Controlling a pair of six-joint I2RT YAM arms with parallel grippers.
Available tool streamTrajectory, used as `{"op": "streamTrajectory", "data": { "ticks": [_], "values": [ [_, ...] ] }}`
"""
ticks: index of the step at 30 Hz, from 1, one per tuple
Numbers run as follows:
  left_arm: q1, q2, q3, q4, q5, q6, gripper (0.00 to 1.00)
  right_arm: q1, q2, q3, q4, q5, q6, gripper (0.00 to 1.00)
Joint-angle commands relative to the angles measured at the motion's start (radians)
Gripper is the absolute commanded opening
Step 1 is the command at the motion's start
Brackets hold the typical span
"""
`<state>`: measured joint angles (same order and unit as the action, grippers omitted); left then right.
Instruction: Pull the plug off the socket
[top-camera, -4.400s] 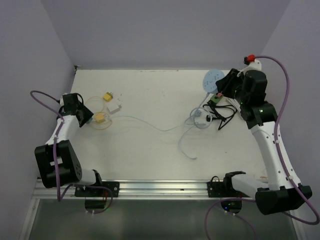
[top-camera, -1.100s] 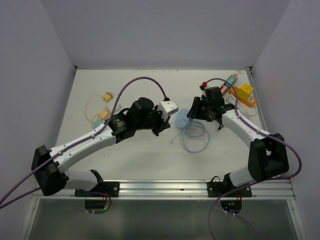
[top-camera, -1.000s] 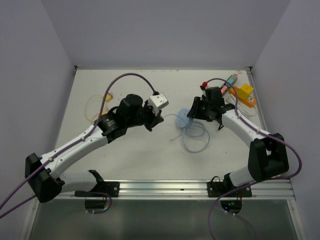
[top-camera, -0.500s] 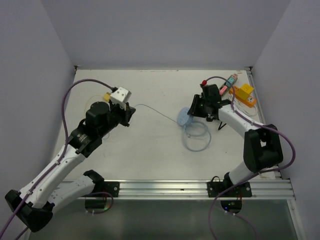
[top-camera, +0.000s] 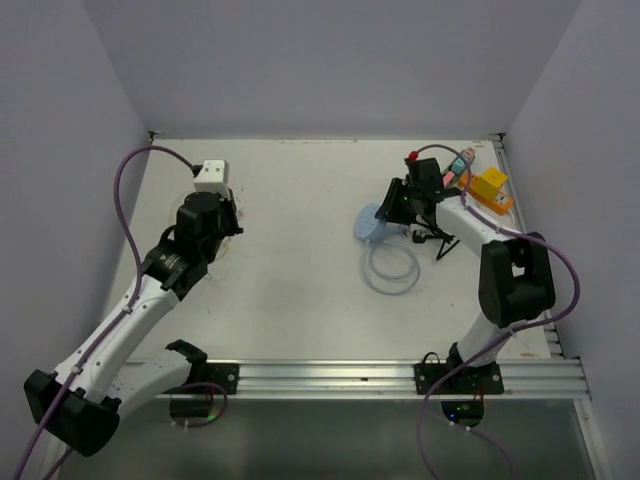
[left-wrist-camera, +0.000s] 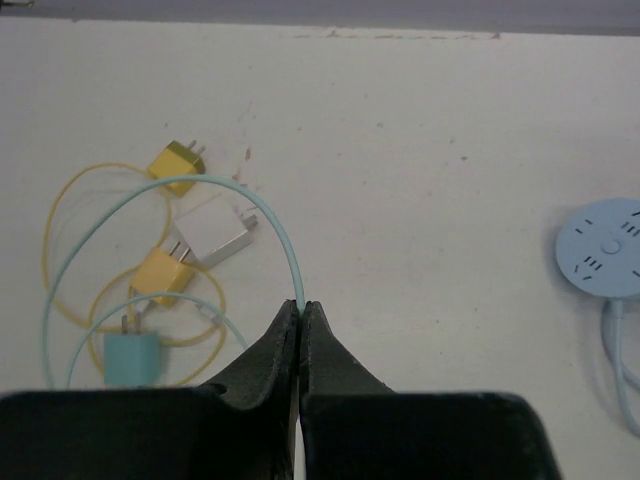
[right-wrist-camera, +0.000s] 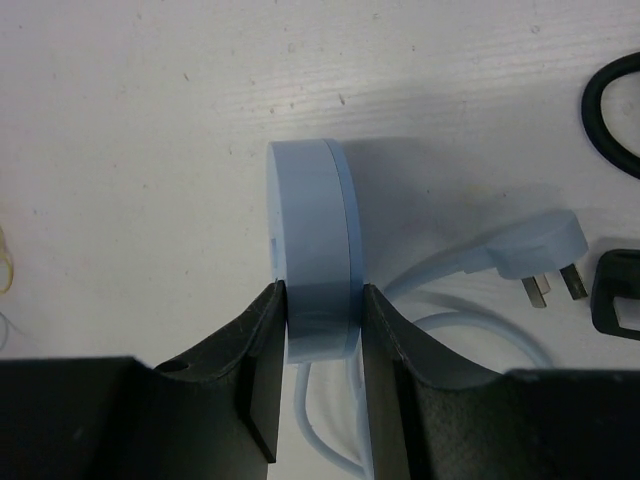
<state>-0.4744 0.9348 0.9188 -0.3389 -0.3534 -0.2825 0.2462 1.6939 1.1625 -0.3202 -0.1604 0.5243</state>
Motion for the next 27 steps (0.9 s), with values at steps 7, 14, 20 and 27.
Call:
{"op": "streamTrajectory", "data": {
  "ticks": [7,14,20,27],
  "values": [
    [0.213,0.205,-0.069,0.02,-0.035,-0.164,0.02,0.004,0.088,0.065,0.059,-0.125,0.026,0.0],
    [0.379,0.338,-0.11,0.083,0.011,-0.196,0.11,0.019,0.124,0.046,0.087,-0.162,0.025,0.0],
    [0.474,0.401,-0.071,0.058,0.142,-0.198,0.42,0.024,0.121,0.045,0.069,-0.128,0.014,0.01],
    [0.474,0.279,-0.066,0.006,0.215,-0.167,0.91,0.024,0.072,0.063,-0.037,-0.001,-0.023,0.46]
  ]
}}
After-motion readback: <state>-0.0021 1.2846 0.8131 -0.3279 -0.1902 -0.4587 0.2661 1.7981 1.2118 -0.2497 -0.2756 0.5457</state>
